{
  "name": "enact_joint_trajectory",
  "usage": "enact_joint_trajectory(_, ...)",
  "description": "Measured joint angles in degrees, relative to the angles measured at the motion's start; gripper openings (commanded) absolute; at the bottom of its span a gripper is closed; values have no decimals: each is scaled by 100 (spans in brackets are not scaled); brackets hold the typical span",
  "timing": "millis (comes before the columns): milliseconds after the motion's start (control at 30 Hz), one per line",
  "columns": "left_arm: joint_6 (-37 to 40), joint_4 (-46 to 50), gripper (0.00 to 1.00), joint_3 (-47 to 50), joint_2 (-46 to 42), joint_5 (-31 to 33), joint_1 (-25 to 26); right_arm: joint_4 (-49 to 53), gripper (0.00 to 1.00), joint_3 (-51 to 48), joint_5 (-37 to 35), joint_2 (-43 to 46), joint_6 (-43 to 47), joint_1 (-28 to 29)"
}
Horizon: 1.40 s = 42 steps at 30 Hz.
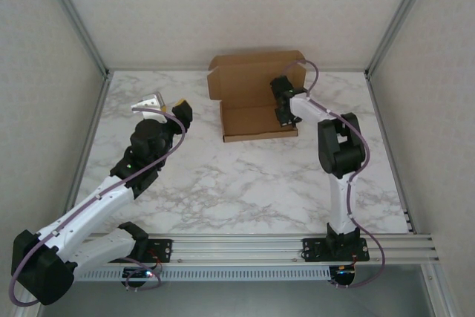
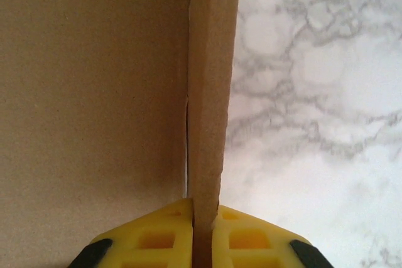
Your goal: Fold the paper box
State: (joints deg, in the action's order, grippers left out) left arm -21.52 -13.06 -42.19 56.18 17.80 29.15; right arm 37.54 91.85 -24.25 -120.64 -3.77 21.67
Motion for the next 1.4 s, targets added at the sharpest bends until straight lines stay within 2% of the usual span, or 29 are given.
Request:
enact_joint_trajectory(267,-46,4,69,0,0,0,0,-269,14,-1797,149,1309,-494,120)
enact_joint_trajectory(500,-101,9,69,0,2,0,0,-463,18,-2898,136,2107,-1193,625)
enact_joint_trajectory(567,-101,7,70,0,9,-20,0,-540,23,-3084,133,2243,-1342,704)
enact_joint_trajectory(767,52,-2,73,0,212,-249,-2,-710,47,-3432,140,2625,-1519,708)
enact_joint_trajectory(833,164,-24,73,0,326,-439,-11,-831,56,-3486,175,2905,-1491,708)
enact_joint_trajectory(933,334,-57,76,0,487,-656,-11,-1075,61,-3628,354,3628,-1333,708)
enact_joint_trajectory(1167,691,-205,79,-474,1045,-1095,-17,-2251,62,-3982,863,5827,-715,664)
enact_joint_trajectory(1300,1123,-549,82,-568,1200,-1292,-17,-2826,63,-3985,1062,6076,-9,629)
enact_joint_trajectory(1367,1307,-743,80,-667,1344,-1287,-17,-2835,68,-3875,1108,5941,326,603)
enact_joint_trajectory(1400,1390,-855,83,-713,1423,-1283,-17,-2852,70,-3851,1152,5897,474,581)
